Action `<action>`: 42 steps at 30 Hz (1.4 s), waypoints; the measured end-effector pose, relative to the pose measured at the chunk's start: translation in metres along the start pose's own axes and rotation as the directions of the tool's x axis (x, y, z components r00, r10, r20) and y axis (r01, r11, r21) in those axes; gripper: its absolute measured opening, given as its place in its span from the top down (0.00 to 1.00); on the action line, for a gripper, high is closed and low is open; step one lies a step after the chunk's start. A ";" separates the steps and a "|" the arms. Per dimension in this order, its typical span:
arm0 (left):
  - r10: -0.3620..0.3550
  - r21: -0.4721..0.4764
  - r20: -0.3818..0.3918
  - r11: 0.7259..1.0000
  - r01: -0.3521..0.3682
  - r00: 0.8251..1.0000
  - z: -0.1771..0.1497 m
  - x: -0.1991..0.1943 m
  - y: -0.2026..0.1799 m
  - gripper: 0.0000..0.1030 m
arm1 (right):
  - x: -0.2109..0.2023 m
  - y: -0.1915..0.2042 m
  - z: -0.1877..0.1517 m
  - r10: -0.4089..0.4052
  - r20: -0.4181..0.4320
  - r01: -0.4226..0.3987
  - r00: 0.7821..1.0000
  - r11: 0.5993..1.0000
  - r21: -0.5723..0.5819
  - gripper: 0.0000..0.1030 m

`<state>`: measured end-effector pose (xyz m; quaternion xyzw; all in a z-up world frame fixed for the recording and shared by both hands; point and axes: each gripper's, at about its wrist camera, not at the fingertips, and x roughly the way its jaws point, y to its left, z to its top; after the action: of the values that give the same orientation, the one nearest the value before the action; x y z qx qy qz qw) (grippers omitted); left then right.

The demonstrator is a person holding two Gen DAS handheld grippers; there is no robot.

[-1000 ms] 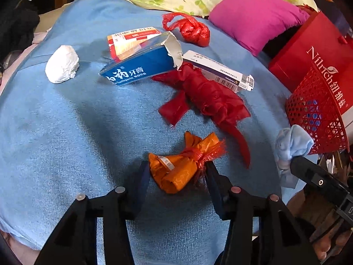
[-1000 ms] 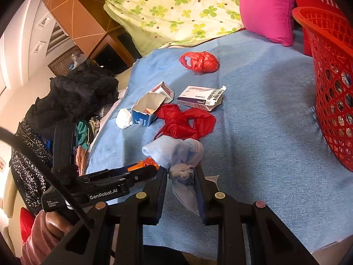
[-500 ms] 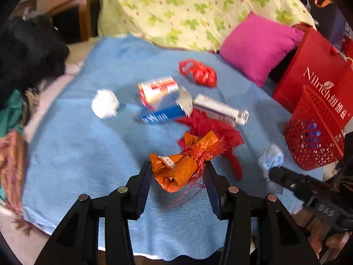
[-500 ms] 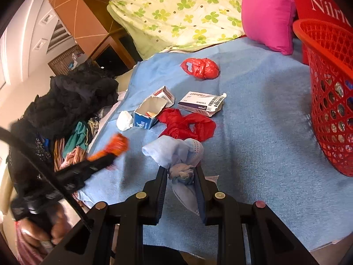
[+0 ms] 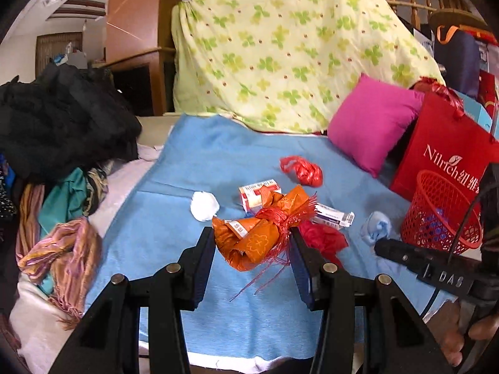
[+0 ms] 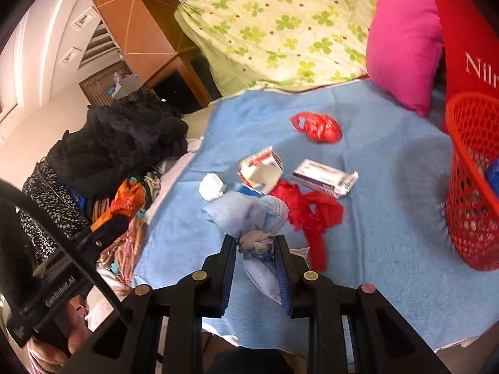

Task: Collect trash
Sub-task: 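Lift the orange wrapper and light blue cloth and carry them toward the basket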

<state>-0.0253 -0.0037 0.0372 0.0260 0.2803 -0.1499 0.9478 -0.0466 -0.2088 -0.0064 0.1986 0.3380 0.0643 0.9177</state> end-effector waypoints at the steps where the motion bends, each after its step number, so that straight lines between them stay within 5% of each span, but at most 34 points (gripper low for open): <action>1: 0.004 -0.005 0.009 1.000 -0.004 1.000 0.000 -0.003 0.002 0.53 | -0.003 0.002 0.002 0.001 0.004 -0.001 1.000 1.000 0.001 0.74; 13: 0.039 -0.014 0.073 0.999 -0.038 0.997 0.006 -0.036 0.014 0.53 | -0.044 0.034 0.029 0.043 0.103 -0.040 0.994 0.999 -0.025 0.74; 24: 0.027 0.005 0.052 1.000 -0.027 0.998 0.017 -0.032 -0.011 0.53 | -0.071 0.018 0.033 0.064 0.161 -0.057 0.985 0.997 -0.045 0.74; 35: -0.170 0.090 0.038 0.982 0.166 0.985 0.046 -0.010 -0.091 0.52 | -0.133 -0.078 0.044 -0.001 0.289 -0.032 0.957 0.994 0.108 0.74; 42: -0.342 0.165 -0.028 0.925 0.342 0.939 0.064 0.023 -0.175 0.52 | -0.168 -0.155 0.046 -0.099 0.358 0.000 0.929 0.964 0.265 0.74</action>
<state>-0.0258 -0.1853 0.0844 0.0563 0.2663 -0.3359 0.9017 -0.1472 -0.4077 0.0619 0.3173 0.1707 -0.0424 0.9319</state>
